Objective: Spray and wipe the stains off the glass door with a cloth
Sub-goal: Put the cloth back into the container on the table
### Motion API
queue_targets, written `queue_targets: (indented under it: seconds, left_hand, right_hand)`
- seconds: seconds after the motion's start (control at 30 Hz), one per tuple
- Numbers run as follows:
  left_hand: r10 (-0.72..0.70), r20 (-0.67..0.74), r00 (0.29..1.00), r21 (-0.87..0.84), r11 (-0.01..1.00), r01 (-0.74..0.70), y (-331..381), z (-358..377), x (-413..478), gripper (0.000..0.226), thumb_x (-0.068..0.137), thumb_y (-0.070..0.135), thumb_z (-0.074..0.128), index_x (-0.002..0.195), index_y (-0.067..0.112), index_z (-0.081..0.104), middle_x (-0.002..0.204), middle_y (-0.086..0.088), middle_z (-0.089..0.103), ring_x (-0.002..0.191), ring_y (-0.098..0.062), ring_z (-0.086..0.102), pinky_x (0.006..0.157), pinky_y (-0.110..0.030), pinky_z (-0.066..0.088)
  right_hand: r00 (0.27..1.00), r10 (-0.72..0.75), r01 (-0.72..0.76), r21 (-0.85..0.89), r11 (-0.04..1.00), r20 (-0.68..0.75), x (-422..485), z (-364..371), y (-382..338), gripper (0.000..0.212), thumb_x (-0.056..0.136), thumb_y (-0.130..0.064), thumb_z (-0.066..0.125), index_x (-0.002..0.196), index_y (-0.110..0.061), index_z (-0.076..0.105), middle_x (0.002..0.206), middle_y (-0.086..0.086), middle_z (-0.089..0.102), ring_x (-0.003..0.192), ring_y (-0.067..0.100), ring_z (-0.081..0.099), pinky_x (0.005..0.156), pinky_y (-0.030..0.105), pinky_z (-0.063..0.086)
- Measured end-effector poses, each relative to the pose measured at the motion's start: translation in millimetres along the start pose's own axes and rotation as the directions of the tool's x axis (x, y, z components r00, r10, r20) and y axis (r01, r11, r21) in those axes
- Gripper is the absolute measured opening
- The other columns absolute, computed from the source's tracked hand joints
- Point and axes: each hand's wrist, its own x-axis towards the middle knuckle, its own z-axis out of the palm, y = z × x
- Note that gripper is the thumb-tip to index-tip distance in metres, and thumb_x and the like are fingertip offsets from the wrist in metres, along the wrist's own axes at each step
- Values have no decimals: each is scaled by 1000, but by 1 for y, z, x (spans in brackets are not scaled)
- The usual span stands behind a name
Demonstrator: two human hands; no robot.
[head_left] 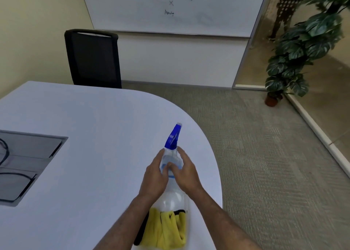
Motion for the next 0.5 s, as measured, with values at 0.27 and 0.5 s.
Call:
queue_targets:
  seconds: [0.27, 0.5]
  left_hand:
    - [34, -37, 999, -53, 998, -36, -9, 6, 14, 49, 103, 19, 64, 150, 18, 50, 147, -4, 63, 125, -19, 63, 98, -23, 49]
    - [124, -110, 986, -83, 988, -134, 16, -5, 12, 49, 102, 21, 64, 150, 23, 51, 131, 13, 63, 111, -9, 61, 74, 6, 45]
  right_hand:
    - [1000, -12, 11, 55, 998, 5, 11, 5, 2, 43, 103, -9, 61, 144, -20, 52, 135, -1, 65, 117, 12, 67, 85, 11, 56]
    - [993, -113, 115, 40, 993, -45, 4, -8, -34, 47, 102, -9, 63, 145, -25, 53, 138, -6, 66, 125, 10, 62, 93, 9, 53]
